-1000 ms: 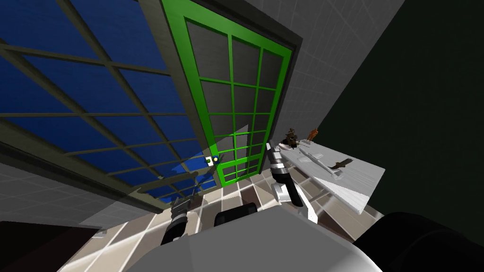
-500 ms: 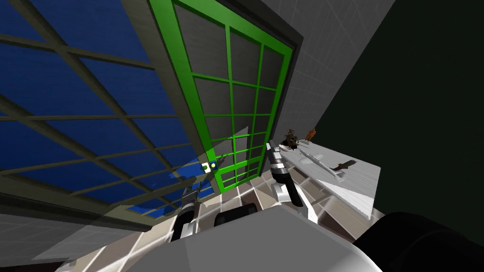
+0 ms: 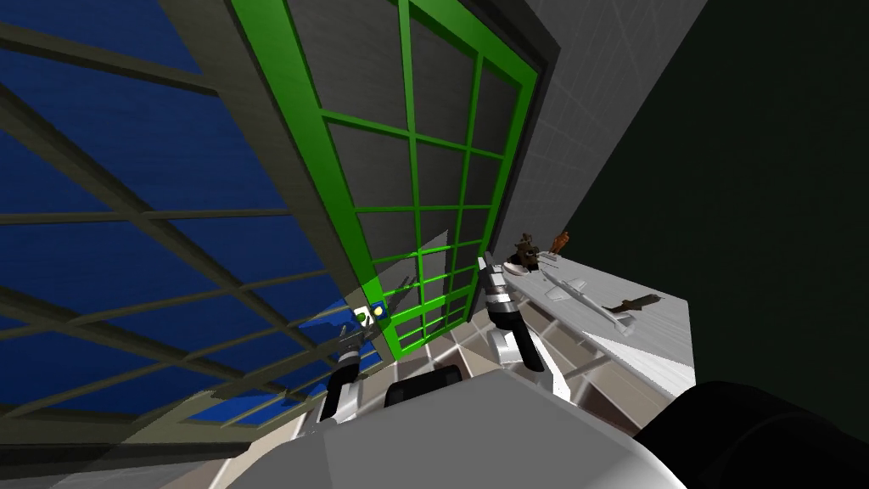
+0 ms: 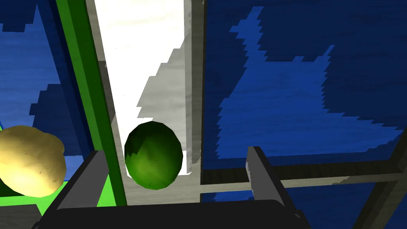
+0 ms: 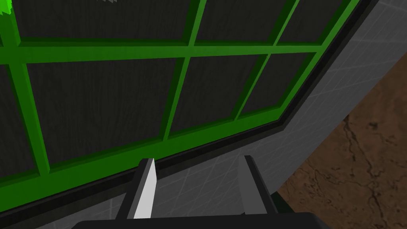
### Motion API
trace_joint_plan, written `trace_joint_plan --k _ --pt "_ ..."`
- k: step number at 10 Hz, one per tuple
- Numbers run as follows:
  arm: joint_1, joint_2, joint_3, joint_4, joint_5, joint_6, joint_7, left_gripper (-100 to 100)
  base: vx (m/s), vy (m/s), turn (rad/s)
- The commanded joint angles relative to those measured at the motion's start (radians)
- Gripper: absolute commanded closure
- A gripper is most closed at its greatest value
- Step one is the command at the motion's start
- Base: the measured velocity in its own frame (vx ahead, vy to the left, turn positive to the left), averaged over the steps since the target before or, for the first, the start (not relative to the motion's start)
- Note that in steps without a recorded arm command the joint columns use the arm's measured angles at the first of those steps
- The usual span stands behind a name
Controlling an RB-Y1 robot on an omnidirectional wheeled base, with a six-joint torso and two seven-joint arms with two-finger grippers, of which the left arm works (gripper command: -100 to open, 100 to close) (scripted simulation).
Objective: Pull the door open
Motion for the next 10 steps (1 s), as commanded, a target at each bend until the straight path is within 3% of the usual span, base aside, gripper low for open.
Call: trace_joint_plan --k 1,2,7,8,10 --pt "0.0 0.0 0.0 0.0 0.0 0.0 0.0 -100 0.078 0.022 -0.019" --pt "0.0 0.0 0.0 0.0 0.0 0.0 0.0 100 -0.011 -0.007 -0.002" --pt "0.0 0.0 0.0 0.0 0.0 0.0 0.0 100 -0.013 -0.009 -0.004" --pt "0.022 0.008 0.0 0.012 0.005 0.004 0.019 100 -0.096 -0.008 0.001" --pt "0.028 0.011 0.001 0.014 0.008 0.005 0.024 100 -0.144 -0.039 0.021"
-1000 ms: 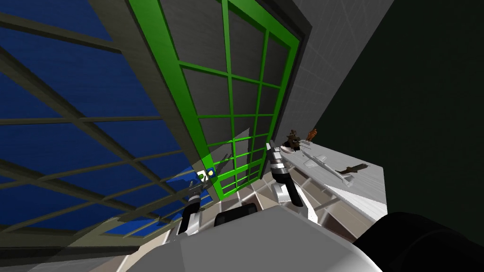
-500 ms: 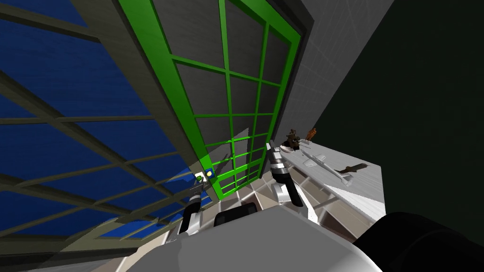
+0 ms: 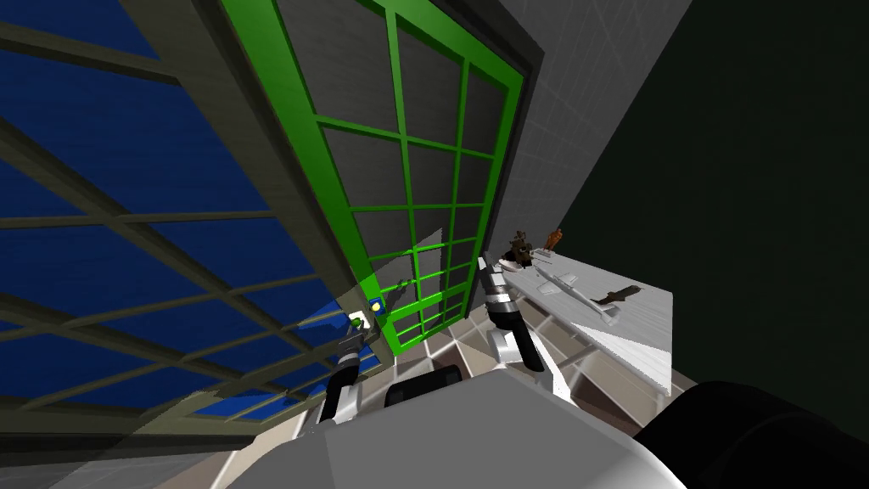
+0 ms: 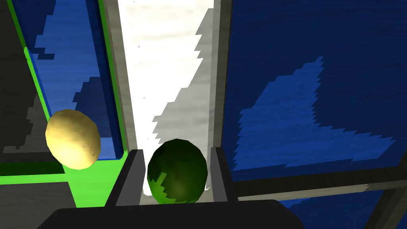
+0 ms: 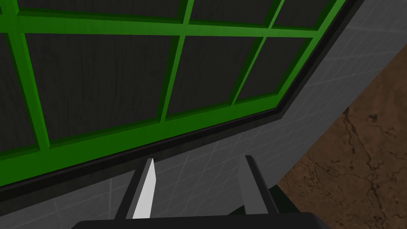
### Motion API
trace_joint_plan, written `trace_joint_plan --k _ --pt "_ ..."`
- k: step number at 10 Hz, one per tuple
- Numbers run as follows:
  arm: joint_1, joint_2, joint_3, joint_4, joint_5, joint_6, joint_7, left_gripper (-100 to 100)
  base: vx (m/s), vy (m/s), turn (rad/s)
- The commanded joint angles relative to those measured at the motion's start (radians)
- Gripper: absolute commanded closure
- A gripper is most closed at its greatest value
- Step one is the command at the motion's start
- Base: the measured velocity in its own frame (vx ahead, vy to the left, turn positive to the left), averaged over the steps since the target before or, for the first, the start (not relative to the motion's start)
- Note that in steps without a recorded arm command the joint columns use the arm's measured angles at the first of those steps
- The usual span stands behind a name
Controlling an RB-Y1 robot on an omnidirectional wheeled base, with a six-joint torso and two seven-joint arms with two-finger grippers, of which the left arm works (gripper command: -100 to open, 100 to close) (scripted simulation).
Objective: Pull the door open
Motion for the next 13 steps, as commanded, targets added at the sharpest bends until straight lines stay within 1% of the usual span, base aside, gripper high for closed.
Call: trace_joint_plan --k 1,2,3,4,6,9,10,12,13 --pt "0.045 -0.002 0.0 -0.048 -0.001 0.03 0.009 100 -0.065 -0.035 0.029" --pt "0.045 -0.002 0.0 -0.048 -0.001 0.03 0.009 100 -0.035 -0.016 0.01" --pt "0.069 0.013 0.005 -0.038 0.008 0.031 0.031 100 -0.097 -0.038 0.016" --pt "0.075 0.017 0.006 -0.036 0.01 0.031 0.037 100 -0.168 -0.036 0.038" --pt "0.075 0.017 0.006 -0.036 0.01 0.031 0.037 100 -0.098 -0.018 0.018" --pt "0.075 0.017 0.006 -0.036 0.01 0.031 0.037 100 -0.002 0.0 -0.001" --pt "0.091 0.03 0.007 -0.03 0.021 0.032 0.071 100 -0.059 -0.009 -0.015" --pt "0.091 0.03 0.007 -0.035 0.021 0.032 0.071 100 -0.078 -0.007 0.029" --pt "0.091 0.03 0.007 -0.03 0.021 0.032 0.071 100 -0.024 0.0 -0.005"
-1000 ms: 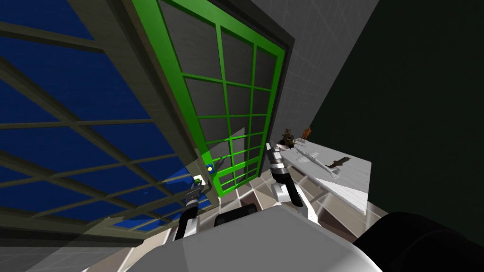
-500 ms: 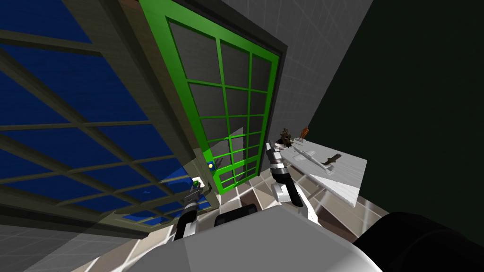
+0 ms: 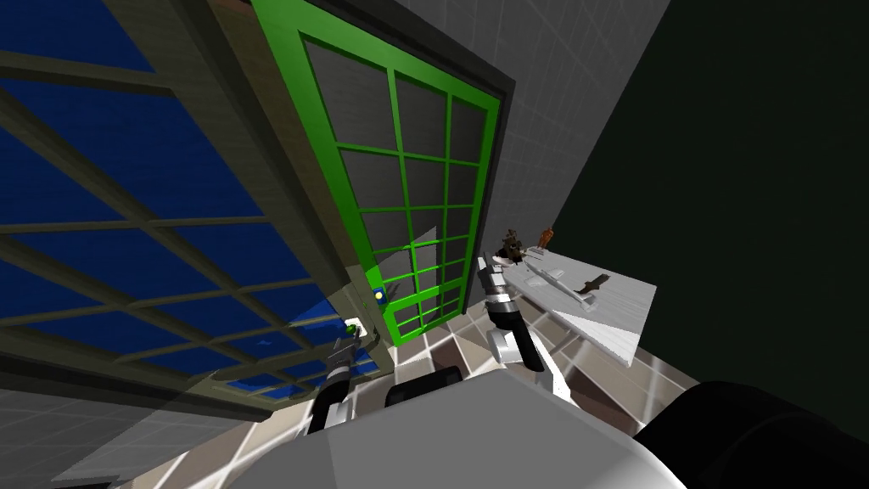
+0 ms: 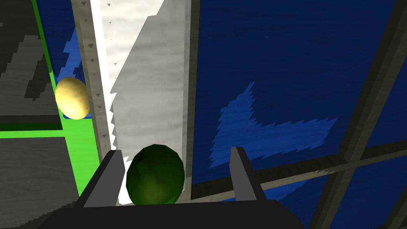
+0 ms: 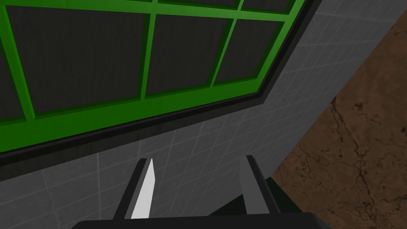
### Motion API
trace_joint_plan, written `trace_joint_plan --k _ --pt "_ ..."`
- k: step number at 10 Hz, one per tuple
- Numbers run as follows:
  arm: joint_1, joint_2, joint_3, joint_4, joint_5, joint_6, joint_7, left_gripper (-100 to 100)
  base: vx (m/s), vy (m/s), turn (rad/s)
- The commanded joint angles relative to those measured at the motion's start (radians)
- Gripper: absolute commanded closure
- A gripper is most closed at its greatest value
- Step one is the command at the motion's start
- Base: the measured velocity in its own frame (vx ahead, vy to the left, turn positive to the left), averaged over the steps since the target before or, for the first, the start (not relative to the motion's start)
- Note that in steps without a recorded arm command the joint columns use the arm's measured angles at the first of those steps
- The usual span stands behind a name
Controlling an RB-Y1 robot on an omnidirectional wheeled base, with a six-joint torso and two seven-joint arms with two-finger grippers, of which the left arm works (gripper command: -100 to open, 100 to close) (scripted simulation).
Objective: Pull the door open
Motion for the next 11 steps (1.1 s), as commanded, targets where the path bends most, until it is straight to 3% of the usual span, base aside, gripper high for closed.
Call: trace_joint_plan --k 1,2,7,8,9,11 --pt "0.028 -0.001 0.008 -0.026 0.002 0.02 -0.004 100 -0.004 -0.003 -0.021" --pt "0.044 0.012 0.009 -0.02 0.013 0.021 0.03 100 -0.07 -0.002 0.012" --pt "0.054 0.021 0.009 -0.016 0.021 0.021 0.052 100 -0.072 -0.013 0.016" --pt "0.067 0.034 0.007 -0.011 0.033 0.021 0.094 100 -0.088 0.012 0.053" --pt "0.059 0.027 -0.011 -0.018 0.014 0.013 0.075 -100 -0.135 0.019 -0.062" --pt "0.049 0.041 -0.038 -0.028 -0.008 0.005 0.084 -100 -0.19 0.02 -0.117"
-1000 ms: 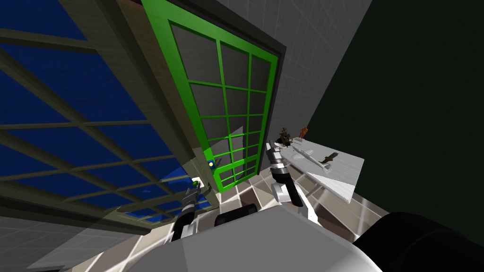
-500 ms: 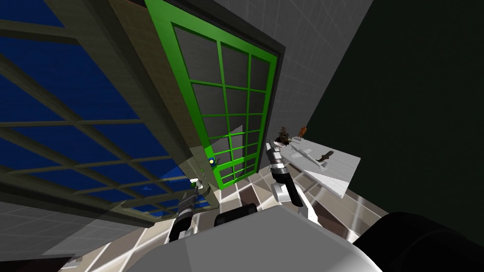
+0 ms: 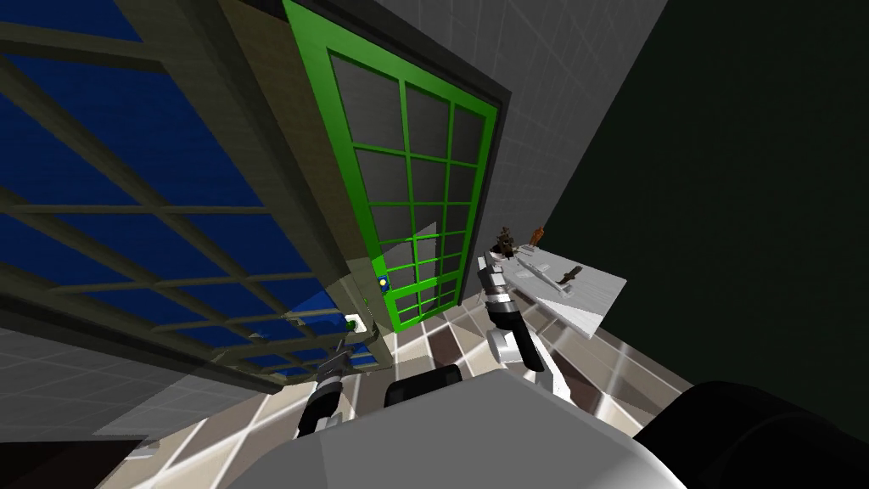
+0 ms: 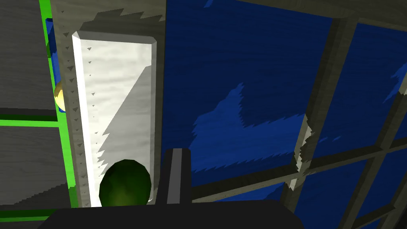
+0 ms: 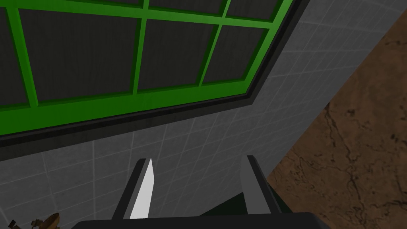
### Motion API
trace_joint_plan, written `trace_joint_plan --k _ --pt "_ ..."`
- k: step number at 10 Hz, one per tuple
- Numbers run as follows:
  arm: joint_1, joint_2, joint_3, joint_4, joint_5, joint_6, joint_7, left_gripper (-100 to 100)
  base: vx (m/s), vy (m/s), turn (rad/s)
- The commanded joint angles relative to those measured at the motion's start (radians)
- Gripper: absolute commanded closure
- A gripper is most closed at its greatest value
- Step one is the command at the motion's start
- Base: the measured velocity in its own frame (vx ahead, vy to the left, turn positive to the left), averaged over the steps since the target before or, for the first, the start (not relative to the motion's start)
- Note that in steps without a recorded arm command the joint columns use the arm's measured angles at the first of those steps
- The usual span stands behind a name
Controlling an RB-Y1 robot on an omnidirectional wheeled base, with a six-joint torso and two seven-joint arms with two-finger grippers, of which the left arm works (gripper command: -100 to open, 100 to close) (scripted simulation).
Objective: Pull the door open
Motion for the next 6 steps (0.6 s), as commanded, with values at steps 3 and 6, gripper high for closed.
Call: trace_joint_plan --k 3,6 --pt "-0.01 0.011 -0.035 -0.02 -0.028 -0.007 0.007 -100 -0.149 0.051 -0.07" --pt "-0.031 0.041 -0.098 -0.043 -0.078 -0.026 0.028 -100 -0.185 0.079 -0.152"
